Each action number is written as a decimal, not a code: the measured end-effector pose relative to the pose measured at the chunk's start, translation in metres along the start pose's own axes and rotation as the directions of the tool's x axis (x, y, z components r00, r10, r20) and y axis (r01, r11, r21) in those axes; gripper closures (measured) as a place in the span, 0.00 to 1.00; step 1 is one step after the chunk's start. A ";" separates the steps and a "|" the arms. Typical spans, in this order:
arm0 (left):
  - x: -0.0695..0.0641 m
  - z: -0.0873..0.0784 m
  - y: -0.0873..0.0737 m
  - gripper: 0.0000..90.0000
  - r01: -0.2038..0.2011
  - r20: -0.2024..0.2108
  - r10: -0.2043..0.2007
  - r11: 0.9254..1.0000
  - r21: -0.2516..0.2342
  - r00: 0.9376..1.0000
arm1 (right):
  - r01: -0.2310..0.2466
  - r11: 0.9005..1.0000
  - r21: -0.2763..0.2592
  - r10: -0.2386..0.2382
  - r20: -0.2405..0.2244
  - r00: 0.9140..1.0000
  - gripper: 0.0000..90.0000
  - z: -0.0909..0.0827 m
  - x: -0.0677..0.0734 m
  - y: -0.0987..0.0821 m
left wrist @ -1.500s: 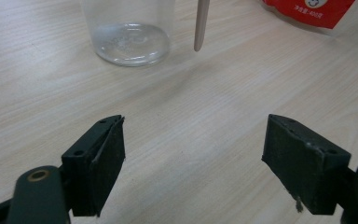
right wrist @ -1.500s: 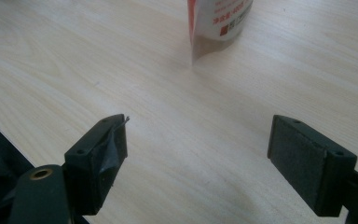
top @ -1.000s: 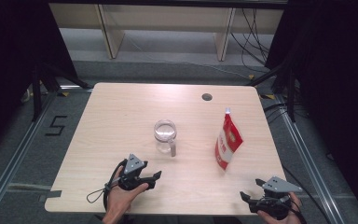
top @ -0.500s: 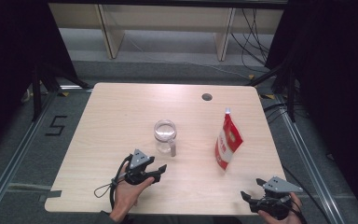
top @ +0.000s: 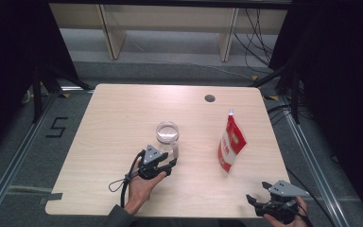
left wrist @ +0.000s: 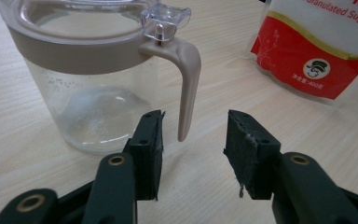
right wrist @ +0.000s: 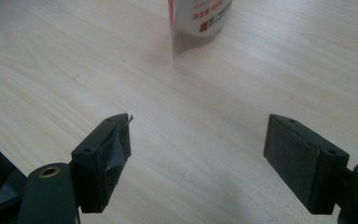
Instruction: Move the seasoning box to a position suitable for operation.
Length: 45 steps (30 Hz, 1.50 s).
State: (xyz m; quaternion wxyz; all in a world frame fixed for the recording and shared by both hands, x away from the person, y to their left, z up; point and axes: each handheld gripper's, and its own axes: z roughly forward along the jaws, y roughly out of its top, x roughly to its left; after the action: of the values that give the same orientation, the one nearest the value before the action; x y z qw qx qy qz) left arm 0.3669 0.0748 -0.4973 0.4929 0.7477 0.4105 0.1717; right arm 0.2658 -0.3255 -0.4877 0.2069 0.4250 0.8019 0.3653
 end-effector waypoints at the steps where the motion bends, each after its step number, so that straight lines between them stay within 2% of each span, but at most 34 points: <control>1: 0.000 0.003 0.001 0.65 0.010 -0.003 -0.010 1.000 -0.006 1.000 | -0.016 1.000 0.013 0.016 -0.018 1.000 0.26 0.001 0.001 0.000; 4: 0.001 0.006 0.002 0.69 -0.003 0.001 0.003 1.000 -0.007 1.000 | 0.011 1.000 0.006 -0.011 0.006 1.000 0.26 0.000 0.001 0.001; 5: 0.001 0.009 0.004 0.70 -0.018 0.012 0.018 1.000 -0.019 1.000 | -0.031 0.999 0.020 0.031 -0.011 0.999 0.26 -0.001 0.004 0.000; 6: 0.001 0.009 0.004 0.72 -0.018 0.012 0.018 1.000 -0.019 1.000 | -0.031 0.999 0.020 0.031 -0.011 0.999 0.26 -0.001 0.004 0.000; 7: 0.001 0.012 0.004 0.74 -0.005 0.017 0.006 1.000 -0.015 1.000 | 0.010 1.000 0.004 -0.010 -0.007 1.000 0.26 -0.001 0.001 0.000; 8: 0.001 0.012 0.004 0.75 -0.005 0.017 0.006 1.000 -0.015 1.000 | 0.010 1.000 0.004 -0.010 -0.007 1.000 0.26 -0.001 0.001 0.000; 9: 0.001 0.014 0.004 0.77 -0.009 0.022 0.009 1.000 -0.012 1.000 | -0.037 0.999 0.023 0.037 -0.008 0.999 0.25 -0.001 0.005 -0.001; 10: 0.001 0.014 0.004 0.78 -0.009 0.022 0.009 1.000 -0.012 1.000 | -0.037 0.999 0.023 0.037 -0.008 0.999 0.25 -0.001 0.005 -0.001; 11: 0.002 0.015 0.005 0.79 -0.019 0.020 0.019 1.000 -0.020 1.000 | 0.013 1.000 0.007 -0.013 -0.003 1.000 0.25 0.000 0.001 -0.001; 14: 0.003 0.017 0.007 0.82 -0.032 0.019 0.032 0.999 -0.022 0.999 | -0.019 0.999 0.026 0.019 -0.012 1.000 0.25 -0.001 0.006 0.000; 15: 0.003 0.018 0.007 0.82 -0.037 0.017 0.037 0.999 -0.021 0.999 | 0.019 1.000 0.011 -0.019 -0.009 1.000 0.25 0.000 0.005 0.000; 17: 0.004 0.018 0.009 0.84 -0.046 0.024 0.046 0.999 -0.023 0.999 | 0.027 1.000 0.008 -0.027 -0.010 1.000 0.25 0.000 0.006 0.001; 20: 0.004 0.019 0.010 0.89 -0.054 0.026 0.054 0.998 -0.022 0.998 | 0.026 1.000 0.009 -0.026 -0.011 1.000 0.25 0.000 0.006 0.001; 22: 0.005 0.019 0.010 0.89 -0.056 0.030 0.056 0.998 -0.020 0.998 | -0.003 1.000 0.014 0.003 -0.010 1.000 0.25 0.000 0.007 0.001; 24: 0.006 0.019 0.010 0.90 -0.059 0.041 0.060 0.998 -0.024 0.997 | 0.000 1.000 0.011 0.000 -0.006 1.000 0.25 0.000 0.007 0.001; 25: 0.006 0.019 0.010 0.90 -0.059 0.046 0.060 0.998 -0.025 0.997 | 0.017 1.000 0.008 -0.017 -0.008 1.000 0.25 0.000 0.006 0.001; 28: 0.006 0.018 0.010 0.91 -0.083 0.058 0.084 0.996 -0.018 0.995 | 0.011 1.000 0.010 -0.011 -0.011 1.000 0.25 0.000 0.006 0.001; 29: 0.004 0.018 0.010 0.91 -0.076 0.058 0.077 0.997 -0.019 0.995 | -0.014 1.000 0.016 0.014 -0.012 1.000 0.25 0.000 0.008 0.001; 31: 0.004 0.018 0.010 0.92 -0.101 0.077 0.102 0.995 -0.015 0.992 | -0.009 1.000 0.014 0.009 -0.014 1.000 0.25 0.001 0.007 0.000; 32: 0.003 0.017 0.010 0.93 -0.094 0.077 0.094 0.996 -0.010 0.993 | -0.008 1.000 0.015 0.008 -0.008 1.000 0.25 0.000 0.007 0.000; 35: 0.002 0.014 0.009 0.93 -0.107 0.095 0.107 0.994 -0.007 0.990 | 0.000 1.000 0.012 0.000 -0.012 1.000 0.25 0.001 0.005 0.000; 38: 0.001 0.010 0.007 0.94 -0.123 0.123 0.122 0.992 -0.003 0.985 | 0.004 1.000 0.012 -0.004 -0.005 1.000 0.25 0.001 0.005 0.000; 40: 0.000 0.008 0.006 0.94 -0.120 0.120 0.119 0.993 0.002 0.986 | 0.009 1.000 0.013 -0.009 -0.011 1.000 0.25 0.001 0.005 0.001; 41: 0.001 0.008 0.006 0.94 -0.133 0.132 0.132 0.991 0.000 0.982 | 0.011 1.000 0.010 -0.010 -0.012 1.000 0.25 0.002 0.005 0.001; 42: 0.001 0.008 0.006 0.94 -0.133 0.132 0.132 0.991 0.000 0.982 | 0.011 1.000 0.010 -0.010 -0.012 1.000 0.25 0.002 0.005 0.001; 43: 0.002 0.006 0.005 0.94 -0.135 0.135 0.134 0.991 0.000 0.982 | -0.018 1.000 0.025 0.019 -0.018 1.000 0.25 0.001 0.007 0.001; 44: 0.002 0.006 0.005 0.94 -0.135 0.135 0.134 0.991 0.000 0.982 | -0.018 1.000 0.025 0.019 -0.018 1.000 0.25 0.001 0.007 0.001; 45: 0.003 0.003 0.004 0.94 -0.140 0.149 0.138 0.990 0.003 0.979 | -0.004 1.000 0.017 0.005 -0.016 1.000 0.25 0.002 0.005 0.001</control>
State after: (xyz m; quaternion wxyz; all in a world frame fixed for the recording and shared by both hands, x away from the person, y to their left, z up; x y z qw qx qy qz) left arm 0.3725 0.0747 -0.4950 0.5037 0.7886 0.3205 0.1471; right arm 0.2647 -0.3202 -0.4883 0.1962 0.4258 0.8057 0.3621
